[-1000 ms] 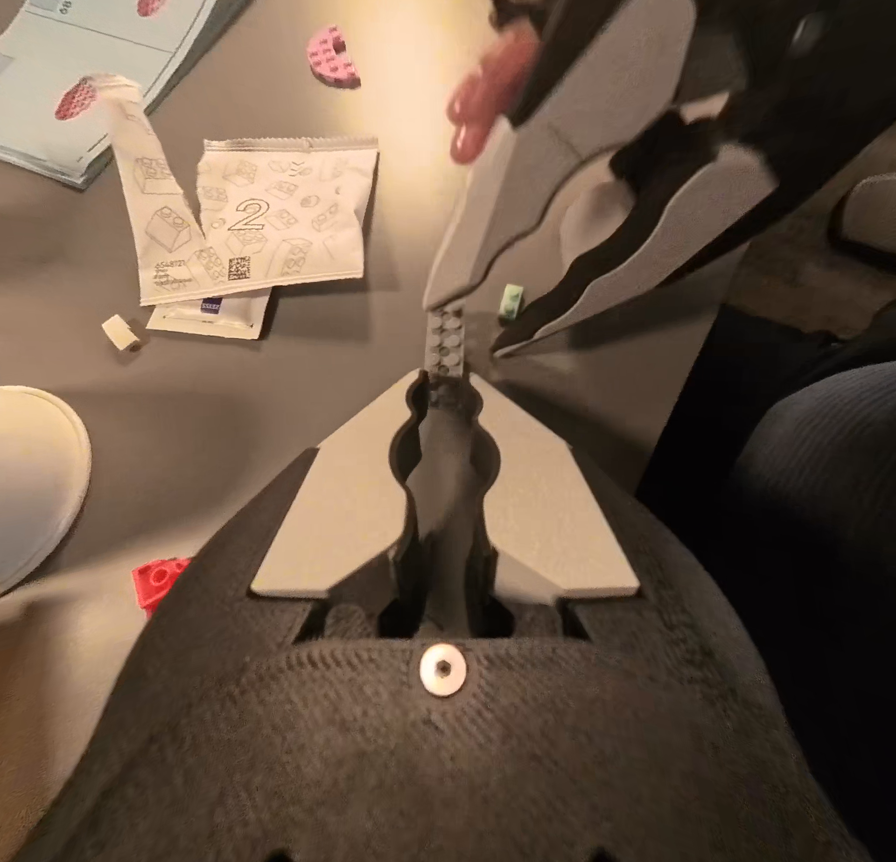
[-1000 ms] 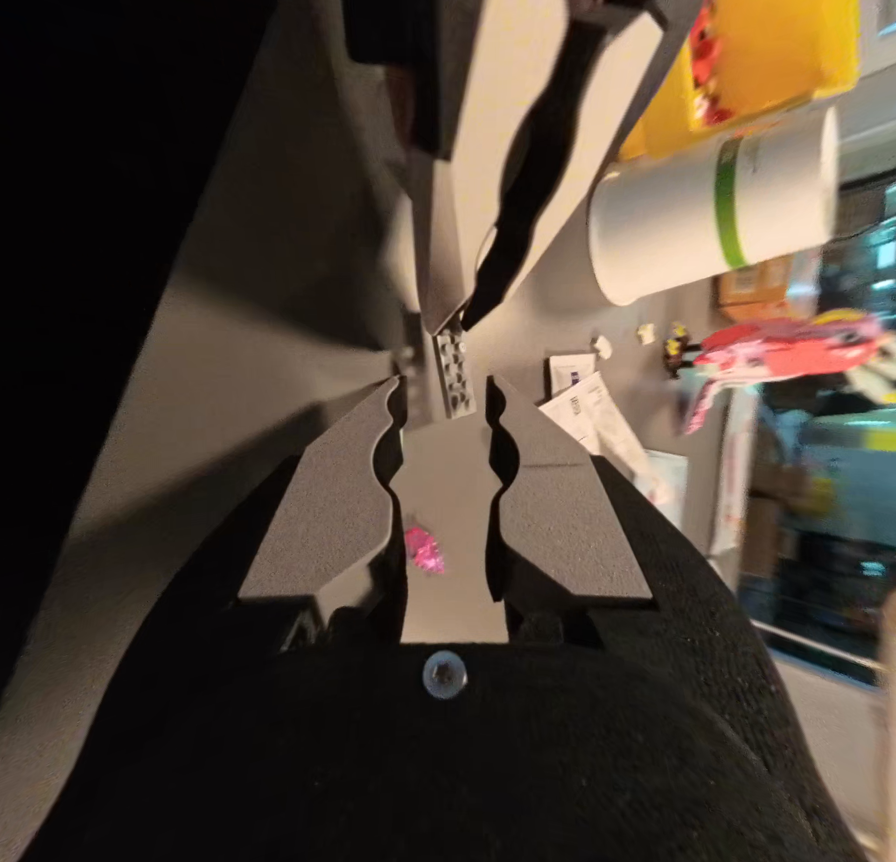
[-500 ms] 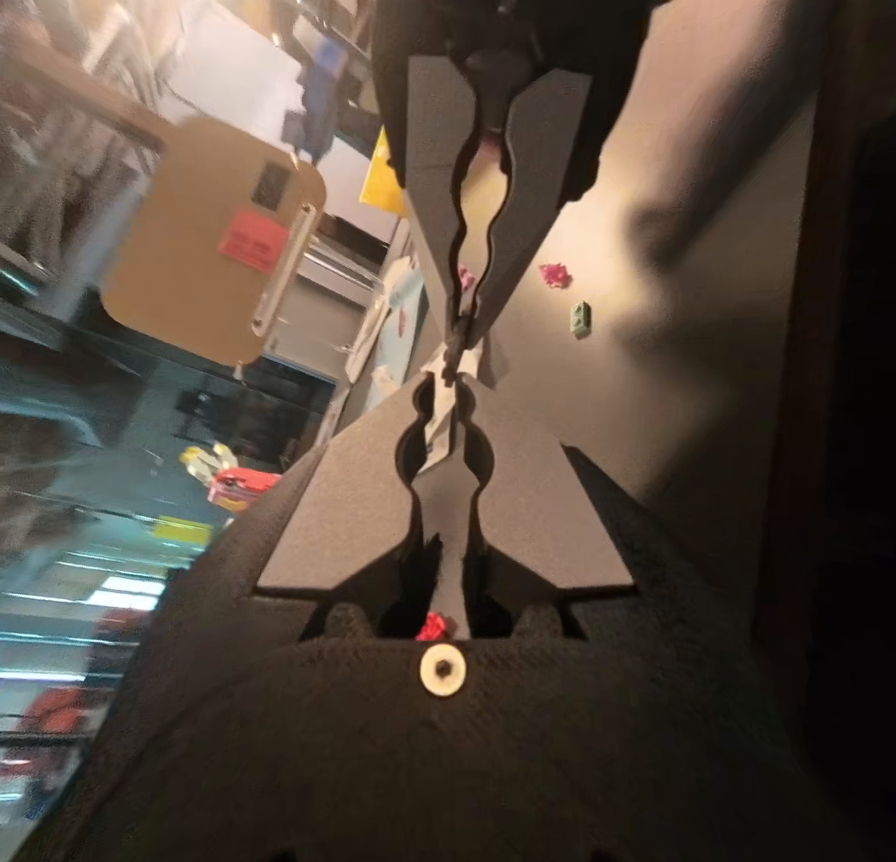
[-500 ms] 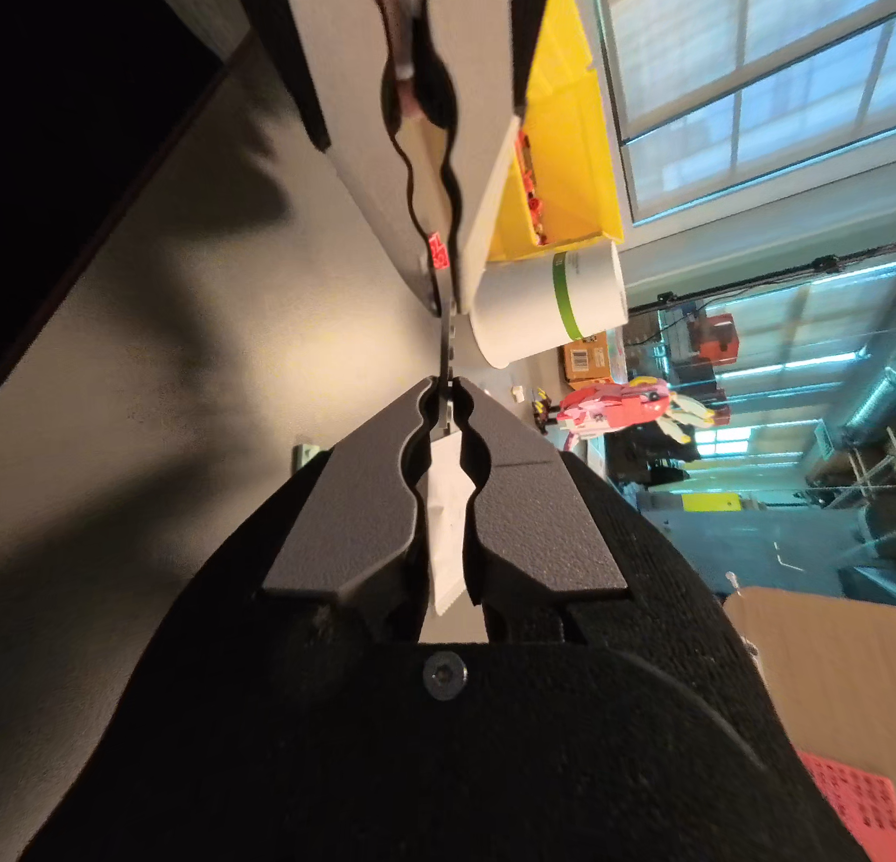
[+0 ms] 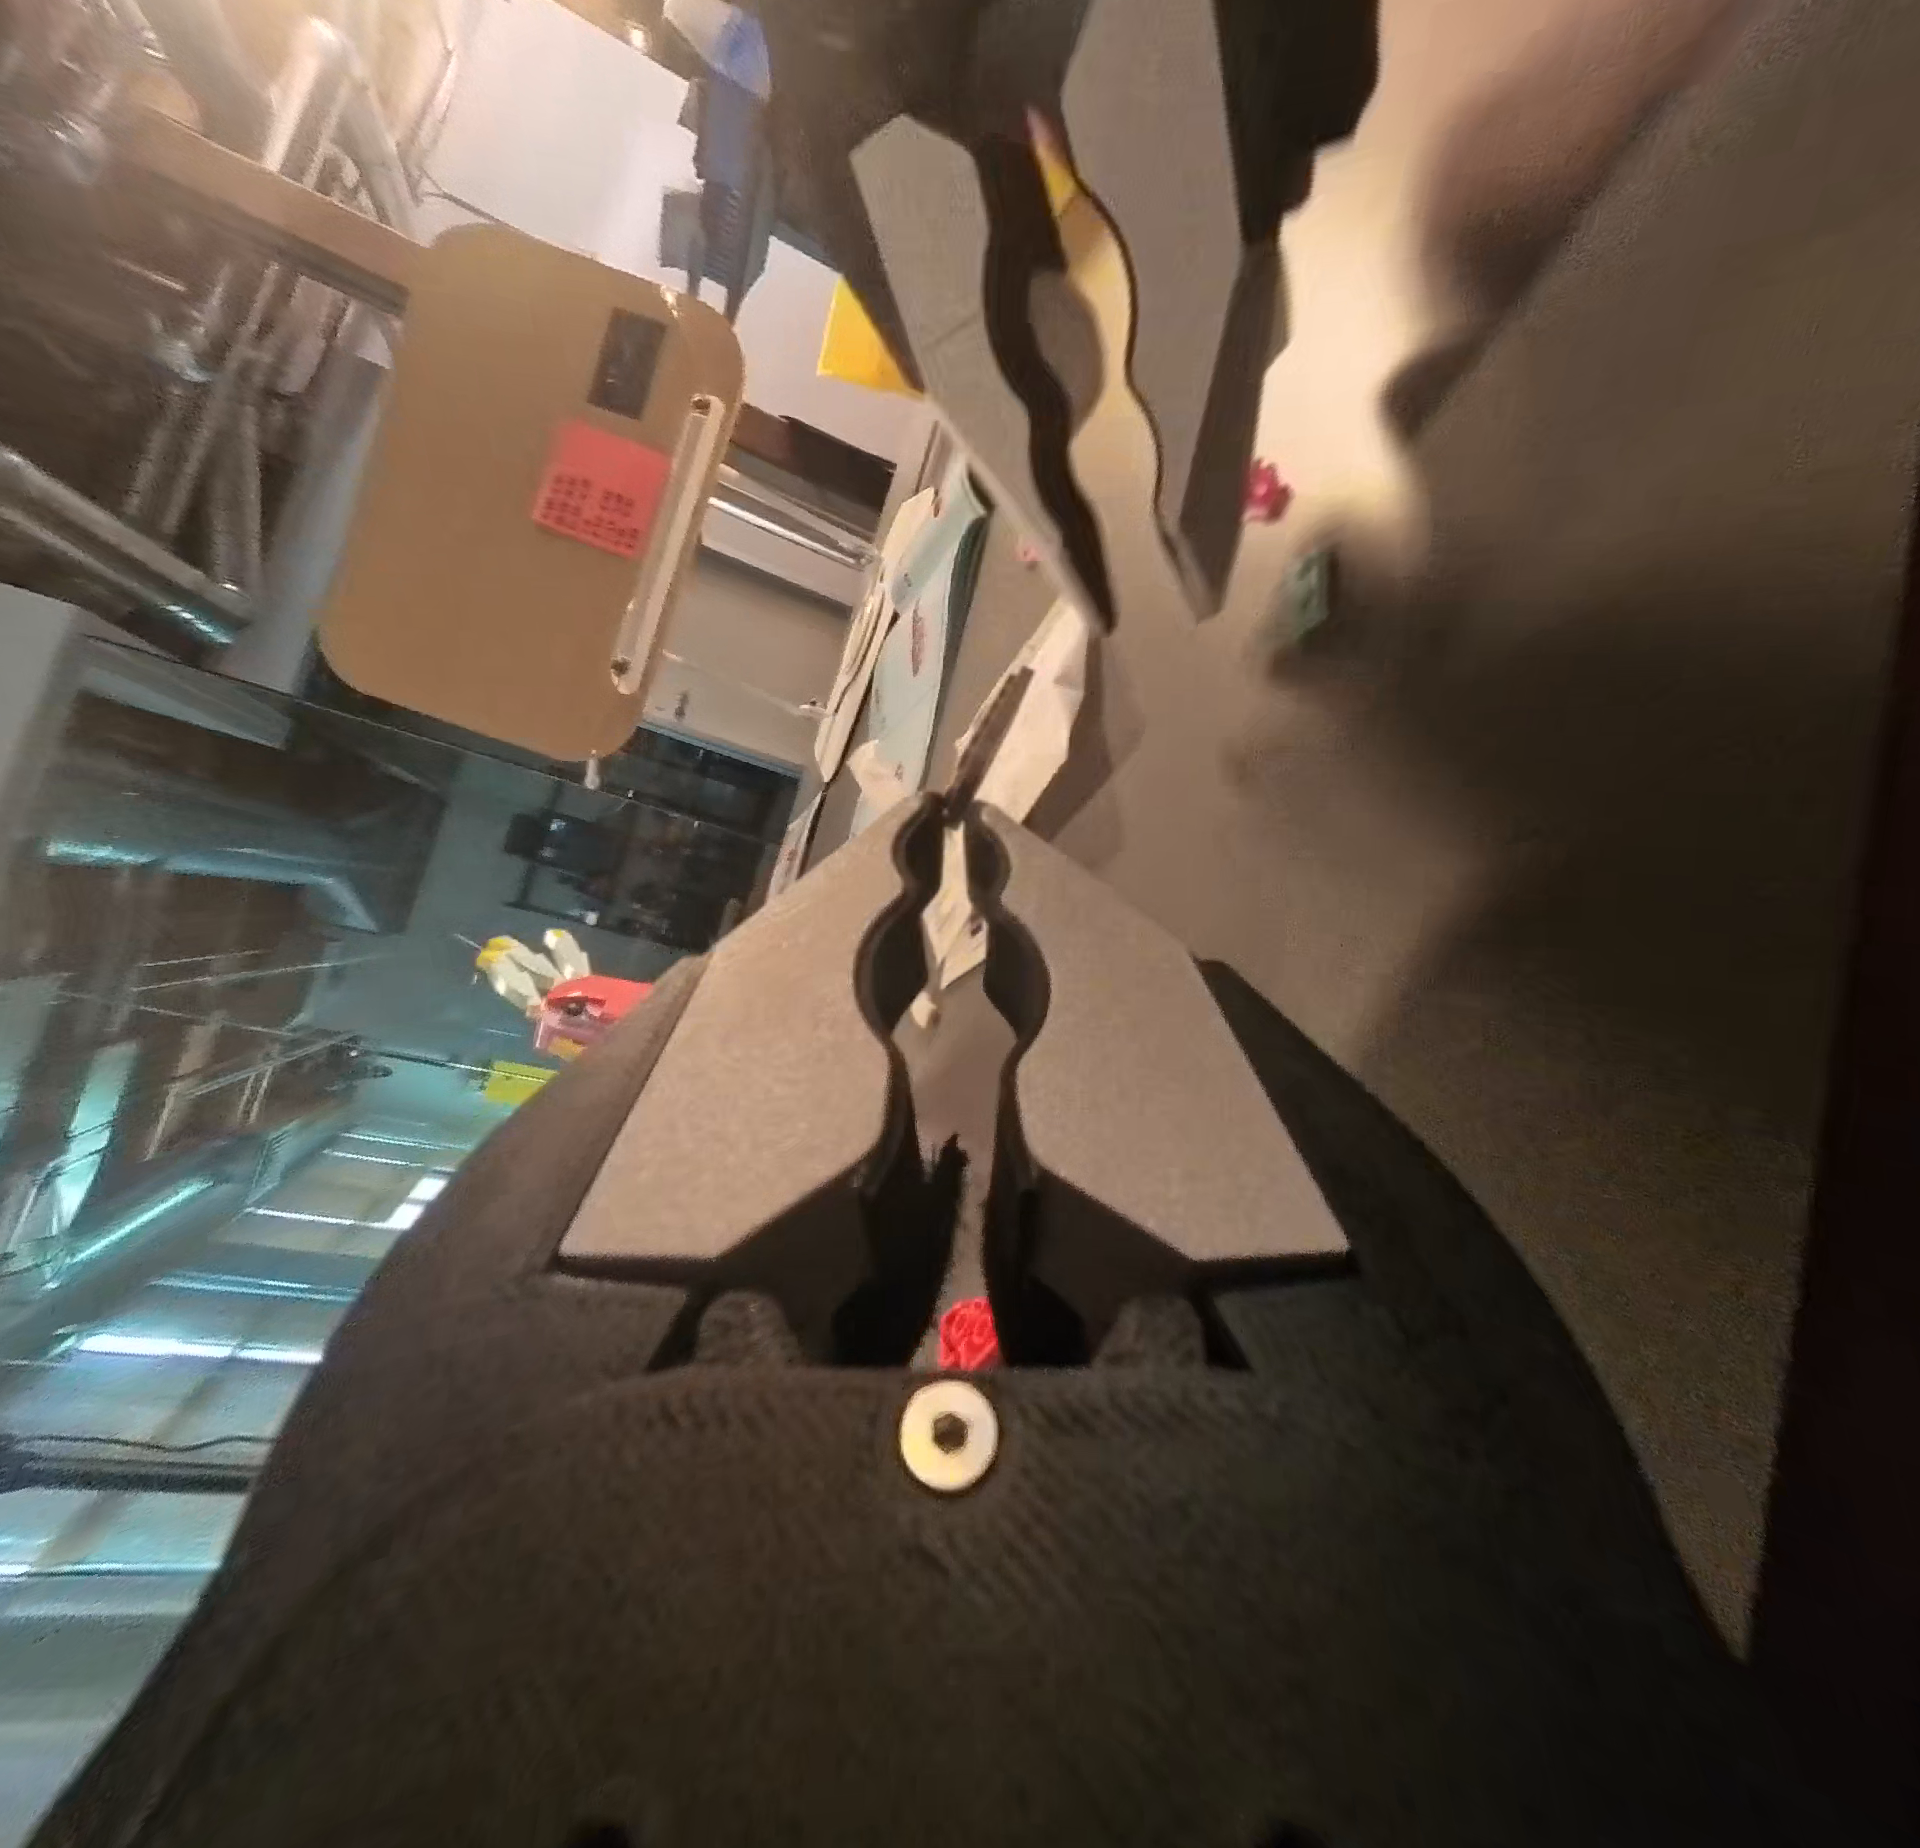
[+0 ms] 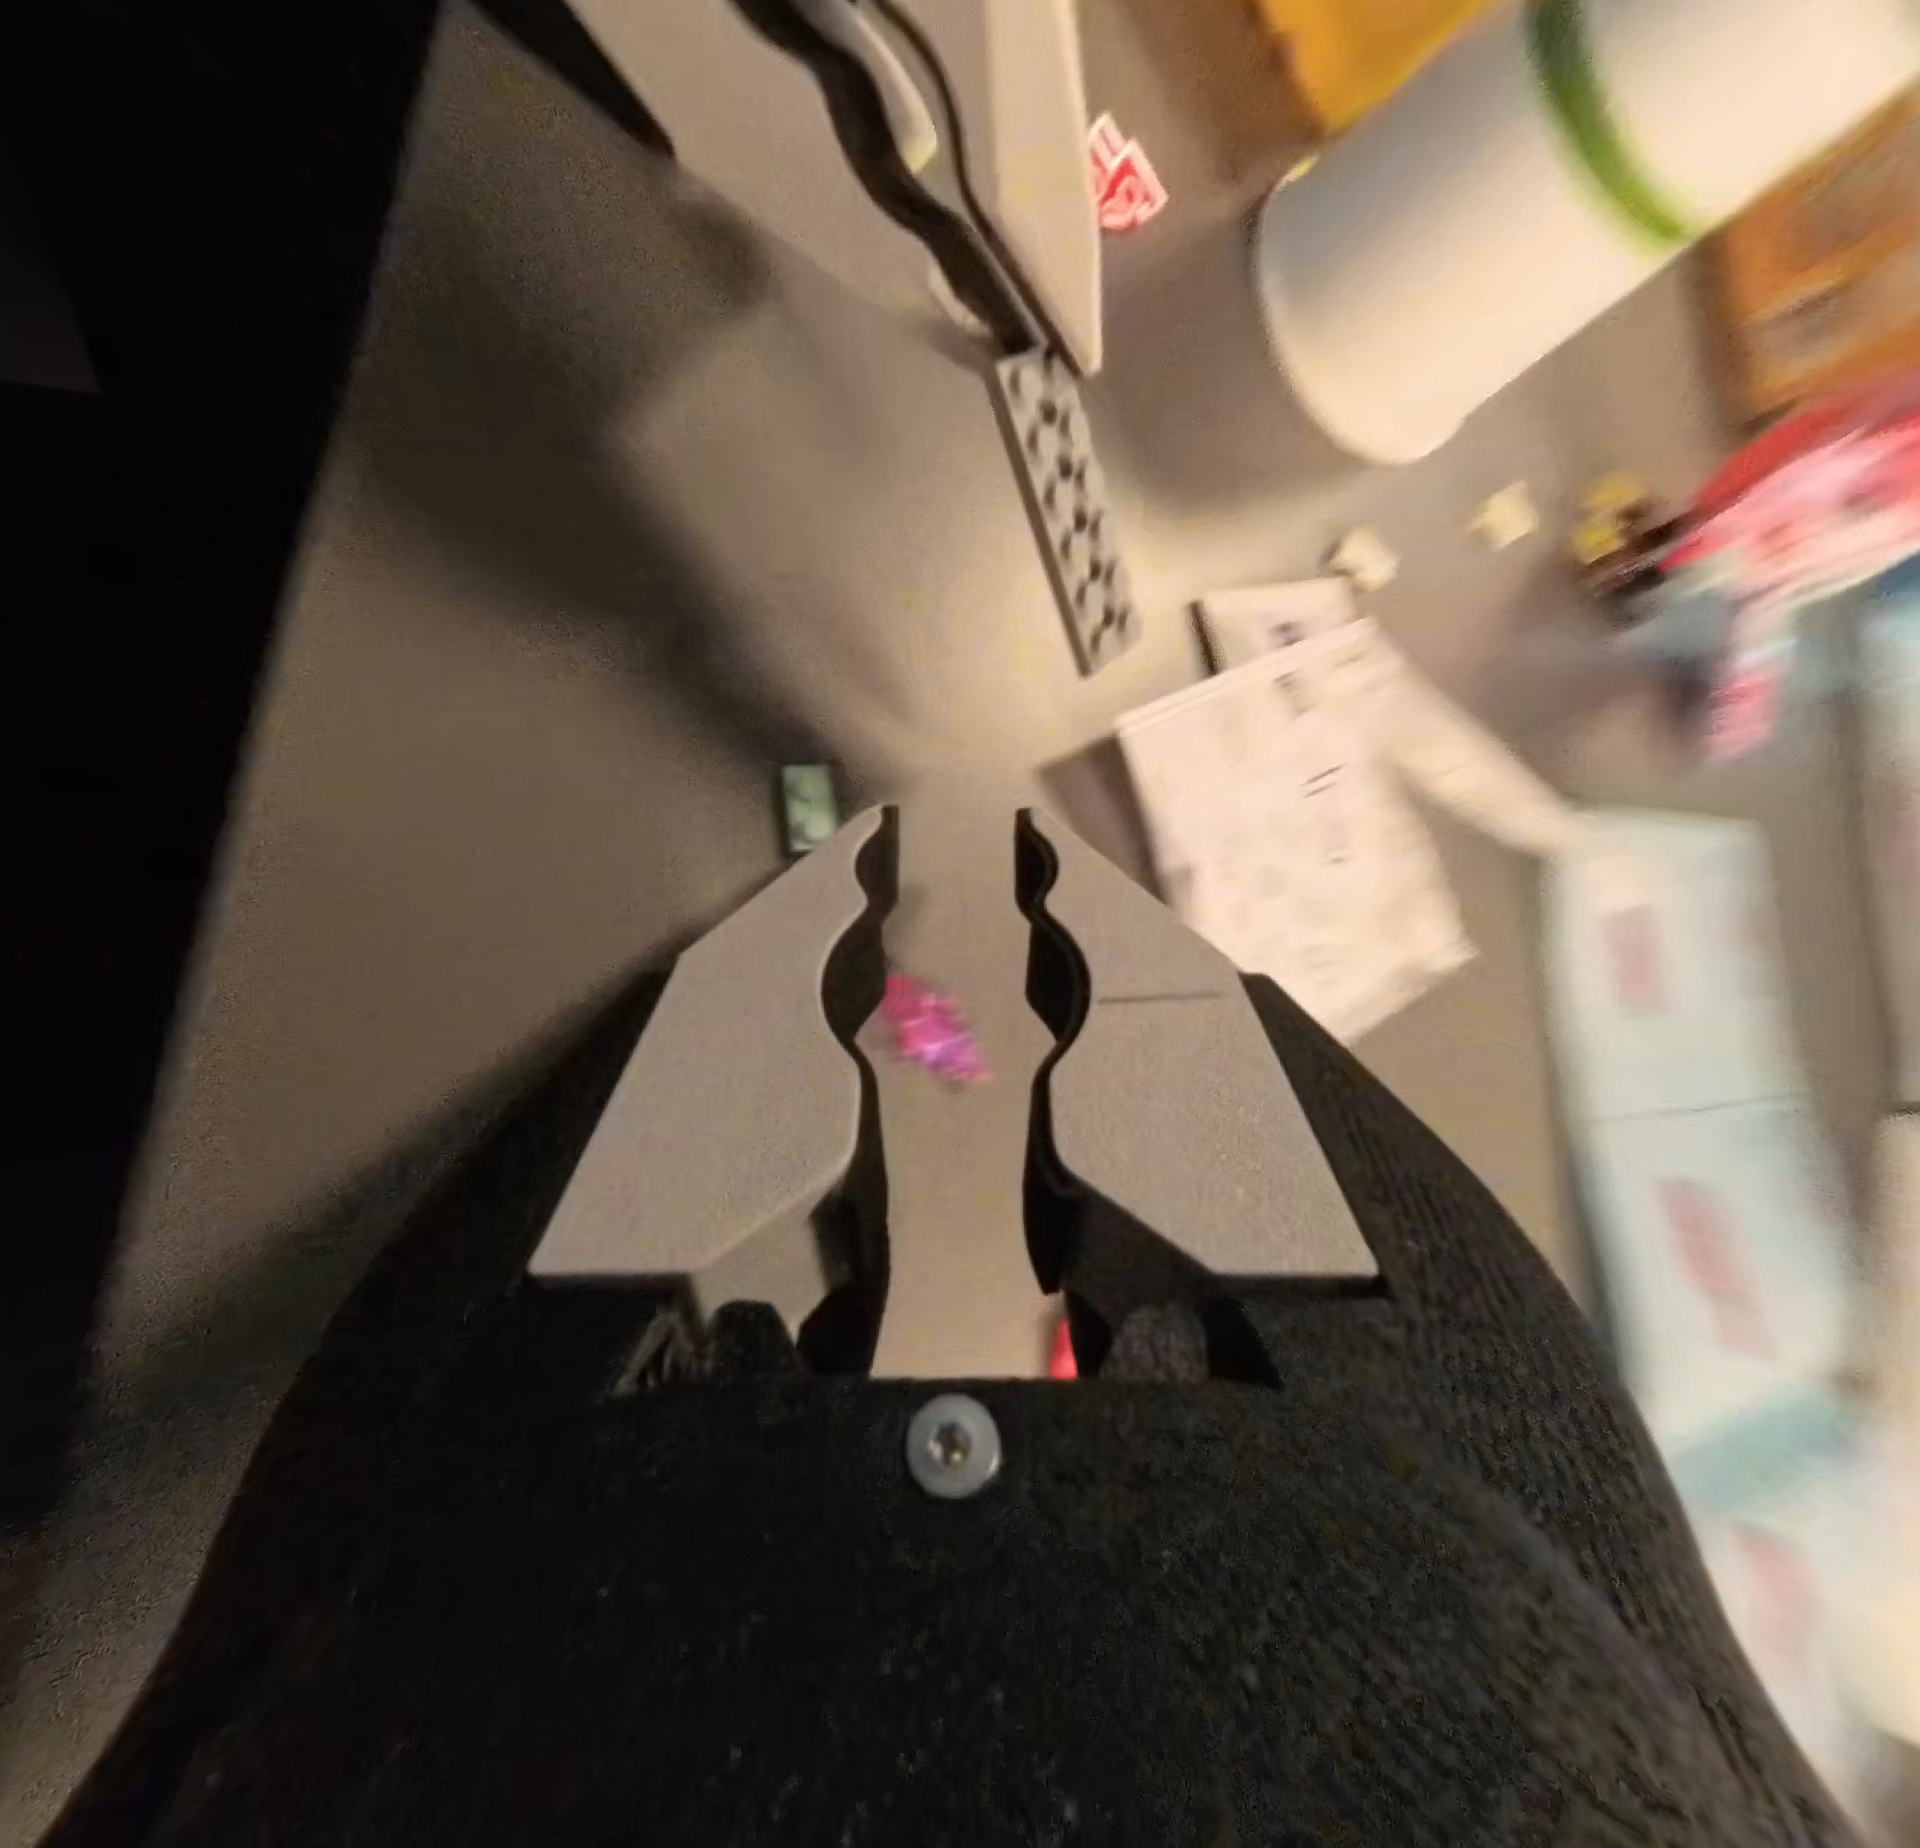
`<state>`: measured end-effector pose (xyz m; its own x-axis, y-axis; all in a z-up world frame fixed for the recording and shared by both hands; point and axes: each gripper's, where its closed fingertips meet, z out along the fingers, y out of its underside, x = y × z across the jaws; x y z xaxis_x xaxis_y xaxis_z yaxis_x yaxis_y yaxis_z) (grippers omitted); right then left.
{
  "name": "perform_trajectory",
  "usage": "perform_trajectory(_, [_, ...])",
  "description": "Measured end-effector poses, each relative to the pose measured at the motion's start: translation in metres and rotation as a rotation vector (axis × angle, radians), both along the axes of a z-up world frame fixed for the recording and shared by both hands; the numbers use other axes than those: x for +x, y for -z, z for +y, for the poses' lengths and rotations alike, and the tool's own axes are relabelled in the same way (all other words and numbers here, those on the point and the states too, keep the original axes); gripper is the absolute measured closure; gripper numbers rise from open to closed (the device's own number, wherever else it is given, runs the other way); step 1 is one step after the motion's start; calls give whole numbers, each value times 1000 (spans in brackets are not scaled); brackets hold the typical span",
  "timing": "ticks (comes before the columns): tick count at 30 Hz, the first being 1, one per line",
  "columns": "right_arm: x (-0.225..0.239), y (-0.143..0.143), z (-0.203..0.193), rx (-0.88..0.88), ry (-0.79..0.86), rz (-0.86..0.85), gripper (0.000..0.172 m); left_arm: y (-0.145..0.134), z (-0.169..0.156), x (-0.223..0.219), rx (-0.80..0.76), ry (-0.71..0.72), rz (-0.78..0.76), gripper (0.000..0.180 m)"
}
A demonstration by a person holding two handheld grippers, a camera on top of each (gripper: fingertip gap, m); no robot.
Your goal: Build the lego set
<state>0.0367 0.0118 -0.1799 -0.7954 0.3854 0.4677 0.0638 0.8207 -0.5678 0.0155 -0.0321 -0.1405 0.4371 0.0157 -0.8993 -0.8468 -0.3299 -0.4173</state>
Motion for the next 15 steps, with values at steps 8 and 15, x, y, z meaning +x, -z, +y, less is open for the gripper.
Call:
perform_trajectory(8, [26, 13, -11, -244, -40, -399, 149, 5, 0, 5, -17, 32, 121, 178])
perform_trajectory(15, [30, 4, -23, -181, -145, -360, 166, 2, -2, 13, 4, 69, 163, 178])
